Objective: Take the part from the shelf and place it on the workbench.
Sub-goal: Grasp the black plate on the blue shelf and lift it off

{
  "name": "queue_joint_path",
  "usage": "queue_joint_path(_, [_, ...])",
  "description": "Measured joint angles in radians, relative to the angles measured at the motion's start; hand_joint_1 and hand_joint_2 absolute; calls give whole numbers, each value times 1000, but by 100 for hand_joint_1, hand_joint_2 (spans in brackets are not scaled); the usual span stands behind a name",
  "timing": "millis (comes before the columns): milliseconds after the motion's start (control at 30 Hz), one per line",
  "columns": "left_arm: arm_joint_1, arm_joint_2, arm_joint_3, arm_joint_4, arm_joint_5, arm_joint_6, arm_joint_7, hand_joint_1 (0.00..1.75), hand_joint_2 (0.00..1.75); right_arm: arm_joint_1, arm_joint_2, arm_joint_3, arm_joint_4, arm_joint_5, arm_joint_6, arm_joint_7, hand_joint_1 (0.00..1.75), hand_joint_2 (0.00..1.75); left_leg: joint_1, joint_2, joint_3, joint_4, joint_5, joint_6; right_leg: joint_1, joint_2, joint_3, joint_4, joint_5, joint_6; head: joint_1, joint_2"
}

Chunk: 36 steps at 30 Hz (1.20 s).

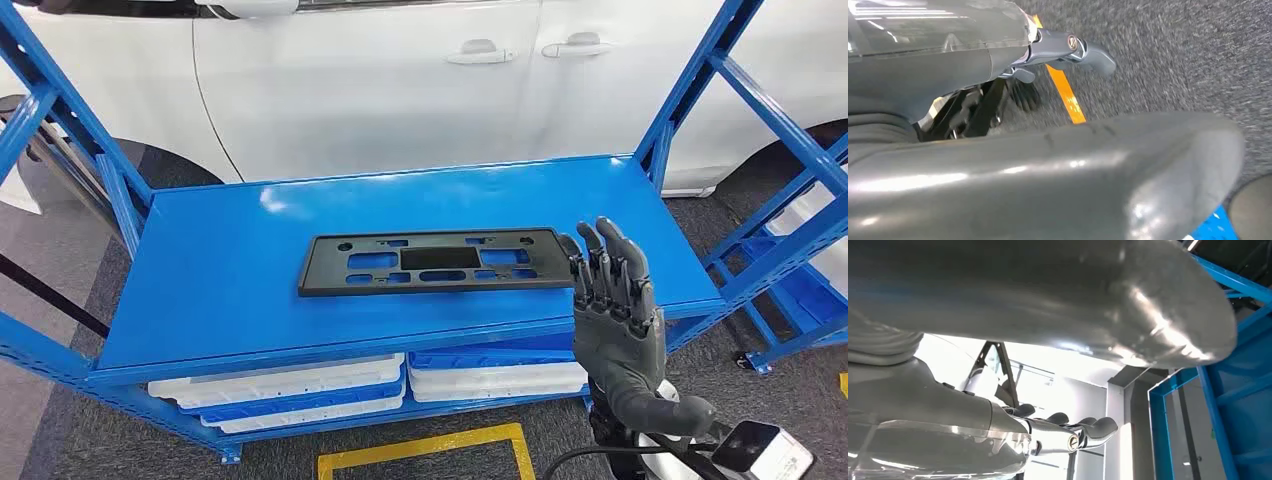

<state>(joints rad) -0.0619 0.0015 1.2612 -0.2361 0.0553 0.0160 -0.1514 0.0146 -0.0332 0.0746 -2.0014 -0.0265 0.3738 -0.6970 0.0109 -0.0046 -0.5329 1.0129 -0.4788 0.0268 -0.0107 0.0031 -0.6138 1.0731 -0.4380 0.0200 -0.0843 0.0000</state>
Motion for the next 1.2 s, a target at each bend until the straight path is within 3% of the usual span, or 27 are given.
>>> queue_joint_path(133, [-5,0,0,0,0,-1,1,0,0,-12,-7,30,15,5,-12,0,0,0,-4,-1,5,-3,-12,-17,11,1,23,-52,-8,-14,0,0])
queue_joint_path(233, [-8,0,0,0,0,0,2,0,0,-20,-11,52,28,6,-17,0,0,0,-3,1,9,8,-28,-34,5,3,39,-70,-9,-29,0,0])
queue_joint_path(300, [-9,0,2,0,0,2,3,0,0,-35,-12,72,45,8,-20,0,0,0,0,1,-32,96,-70,-41,2,2,52,-79,-11,-39,0,0])
queue_joint_path(367, [-8,0,5,0,0,4,4,0,0,-53,-12,94,72,10,-25,0,0,0,1,1,-113,231,-120,-46,3,2,59,-79,-18,-44,0,0])
queue_joint_path(400, [-8,0,7,0,0,5,5,0,0,-61,-12,106,88,11,-28,0,0,0,1,1,-143,272,-122,-48,3,2,63,-79,-22,-45,0,0])
queue_joint_path(433, [-7,0,9,0,0,5,5,0,0,-68,-12,117,103,12,-30,0,0,0,1,1,-156,275,-103,-49,3,2,69,-79,-27,-44,0,0])
queue_joint_path(467, [-6,-1,11,0,0,5,5,0,0,-77,-12,127,118,13,-31,1,0,0,1,2,-148,237,-64,-48,3,3,77,-78,-33,-43,0,0])
queue_joint_path(533, [-5,-1,14,0,0,7,6,0,0,-99,-12,146,144,13,-31,7,0,0,1,2,-101,102,23,-42,5,3,92,-76,-46,-38,0,0])
queue_joint_path(567, [-5,-1,14,0,0,9,6,0,0,-111,-12,154,154,13,-31,13,0,0,-1,2,-81,48,48,-37,7,4,96,-74,-52,-34,0,0])
queue_joint_path(600, [-5,-1,14,0,-1,10,7,0,0,-122,-12,161,163,13,-32,21,0,0,-2,2,-71,18,59,-32,9,5,96,-73,-57,-30,0,0])
queue_joint_path(700, [-6,-2,14,0,-1,12,9,0,0,-146,-12,179,182,11,-32,36,0,0,-2,-1,-66,2,55,-16,11,4,96,-71,-66,-15,0,0])
queue_joint_path(767, [-7,-3,15,0,-1,14,8,0,0,-161,-12,188,193,8,-32,44,0,0,3,-1,-60,-6,54,-7,9,3,80,-30,-92,-5,0,0])
queue_joint_path(867, [-10,-3,16,0,0,19,6,0,0,-182,-12,209,238,10,-37,66,0,0,4,0,-55,-8,48,1,2,2,-22,153,-168,7,0,0])
queue_joint_path(900, [-11,-3,16,0,0,20,5,0,0,-190,-12,220,263,25,-48,73,0,0,4,0,-54,-8,46,2,0,2,-54,200,-175,9,0,0])
queue_joint_path(933, [-11,-4,16,0,0,21,3,0,0,-200,-11,234,292,57,-75,79,0,0,4,0,-51,-8,44,1,-1,2,-69,213,-163,10,0,0])
queue_joint_path(967, [-12,-5,16,0,0,20,2,0,0,-214,-9,251,322,106,-114,84,0,0,4,-1,-47,-8,41,-1,-3,2,-66,190,-133,10,0,0])
queue_joint_path(1033, [-12,-7,17,0,0,18,-3,0,0,-252,-5,294,391,270,-256,100,0,0,4,-1,-35,-7,35,-7,-3,2,-14,60,-51,3,0,0])
queue_joint_path(1067, [-13,-7,18,0,0,17,-5,0,0,-273,-1,320,429,372,-345,116,0,0,2,-1,-32,-6,31,-11,-1,2,10,1,-26,-1,0,0])
queue_joint_path(1100, [-14,-8,18,0,0,14,-8,0,0,-295,3,348,469,478,-437,135,0,0,1,-1,-31,-6,29,-16,1,3,26,-41,-12,-6,0,0])
queue_joint_path(1200, [-15,-9,19,0,0,8,-14,0,0,-343,14,423,571,671,-604,181,0,0,1,-1,-31,-8,26,-35,5,4,33,-61,-15,-22,0,0])
